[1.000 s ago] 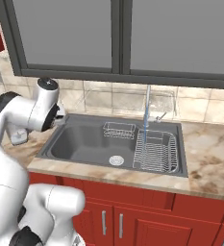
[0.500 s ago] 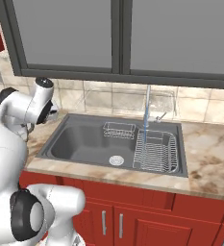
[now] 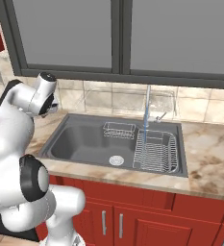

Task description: Turn on the sink faucet and place the jug under the water for a few seconds to fill it up.

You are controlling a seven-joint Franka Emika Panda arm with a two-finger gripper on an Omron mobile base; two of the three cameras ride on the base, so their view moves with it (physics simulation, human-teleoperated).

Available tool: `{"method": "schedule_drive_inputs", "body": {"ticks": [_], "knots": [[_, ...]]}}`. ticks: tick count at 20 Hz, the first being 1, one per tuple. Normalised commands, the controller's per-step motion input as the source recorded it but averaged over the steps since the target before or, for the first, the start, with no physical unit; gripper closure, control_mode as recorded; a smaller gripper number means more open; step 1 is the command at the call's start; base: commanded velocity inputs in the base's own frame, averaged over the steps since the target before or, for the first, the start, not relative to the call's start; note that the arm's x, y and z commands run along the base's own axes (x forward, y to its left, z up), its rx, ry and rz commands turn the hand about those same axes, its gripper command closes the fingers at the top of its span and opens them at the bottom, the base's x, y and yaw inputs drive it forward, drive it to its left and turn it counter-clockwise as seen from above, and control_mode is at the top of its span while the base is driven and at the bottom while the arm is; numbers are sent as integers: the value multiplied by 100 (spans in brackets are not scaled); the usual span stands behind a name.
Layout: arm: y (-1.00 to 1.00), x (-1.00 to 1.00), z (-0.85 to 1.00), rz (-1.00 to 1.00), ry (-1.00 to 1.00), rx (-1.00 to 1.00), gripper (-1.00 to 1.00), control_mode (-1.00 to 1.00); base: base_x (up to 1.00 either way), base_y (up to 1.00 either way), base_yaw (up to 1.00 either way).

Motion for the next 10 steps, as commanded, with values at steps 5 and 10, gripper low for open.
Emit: {"method": "schedule_drive_inputs", "body": {"ticks": [5, 10], "knots": [[36, 28, -21, 18, 1, 0, -100, -100, 0, 0, 0], [22, 33, -31, 21, 0, 0, -100, -100, 0, 0, 0]]}}
